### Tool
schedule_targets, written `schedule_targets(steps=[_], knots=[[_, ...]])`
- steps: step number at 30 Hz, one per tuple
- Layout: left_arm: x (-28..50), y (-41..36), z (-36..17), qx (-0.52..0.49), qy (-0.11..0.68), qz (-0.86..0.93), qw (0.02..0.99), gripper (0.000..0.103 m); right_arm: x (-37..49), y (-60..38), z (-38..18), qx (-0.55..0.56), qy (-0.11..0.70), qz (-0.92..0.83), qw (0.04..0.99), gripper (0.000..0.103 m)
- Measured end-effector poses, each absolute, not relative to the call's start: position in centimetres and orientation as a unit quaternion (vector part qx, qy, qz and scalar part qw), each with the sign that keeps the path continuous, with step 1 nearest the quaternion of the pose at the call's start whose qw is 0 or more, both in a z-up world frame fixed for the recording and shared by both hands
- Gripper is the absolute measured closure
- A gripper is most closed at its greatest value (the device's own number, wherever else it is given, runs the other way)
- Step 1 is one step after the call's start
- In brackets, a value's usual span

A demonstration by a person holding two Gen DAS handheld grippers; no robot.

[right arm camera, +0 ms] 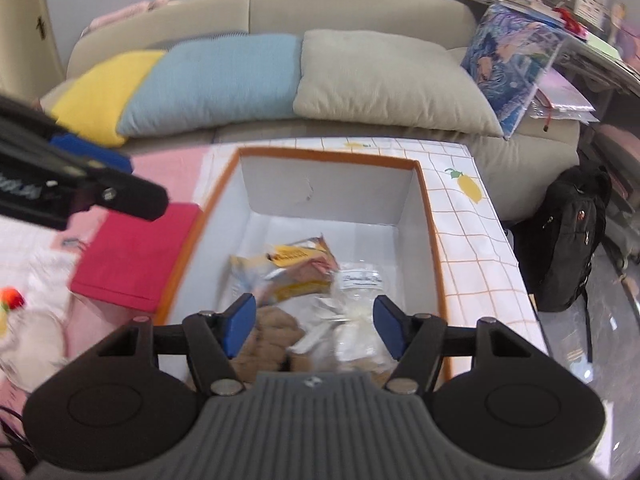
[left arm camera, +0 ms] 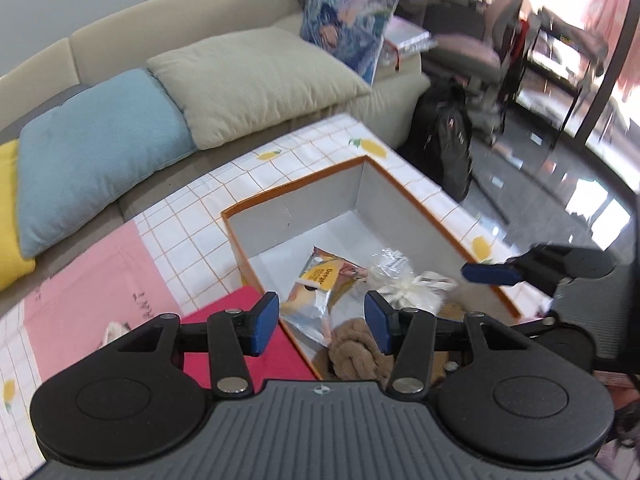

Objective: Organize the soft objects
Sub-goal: 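Move both tools back over the table toward the orange crocheted fruit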

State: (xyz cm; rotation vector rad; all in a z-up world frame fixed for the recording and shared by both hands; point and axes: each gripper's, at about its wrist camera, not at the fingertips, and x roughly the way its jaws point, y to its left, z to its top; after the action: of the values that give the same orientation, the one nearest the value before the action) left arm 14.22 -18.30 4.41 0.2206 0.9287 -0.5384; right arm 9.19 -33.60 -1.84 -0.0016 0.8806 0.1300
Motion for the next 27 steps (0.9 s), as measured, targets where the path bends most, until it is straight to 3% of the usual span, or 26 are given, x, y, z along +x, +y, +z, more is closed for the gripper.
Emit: schedule_targets(steps=[12, 18, 27], knots=[[7.2, -7.4, 4.5, 0.032, 0.403, -0.166, 0.899, 0.045, 4.2, -26.5, -1.1, 0.072, 0.421, 0.085, 0.900, 0.038], [4.8, -1.1, 1.8, -0.039, 0.441, -0.087, 0.892, 0.045, 3.3, -22.2, -3.3, 0.049, 0.453, 0.130, 0.881, 0.038], [2.0, 6.2, -2.5, -0.064, 0.489, -0.004, 0.870, 0.045, 3.8, -16.9, -6.2, -0.003, 0.482, 0.177, 0.858, 0.038]])
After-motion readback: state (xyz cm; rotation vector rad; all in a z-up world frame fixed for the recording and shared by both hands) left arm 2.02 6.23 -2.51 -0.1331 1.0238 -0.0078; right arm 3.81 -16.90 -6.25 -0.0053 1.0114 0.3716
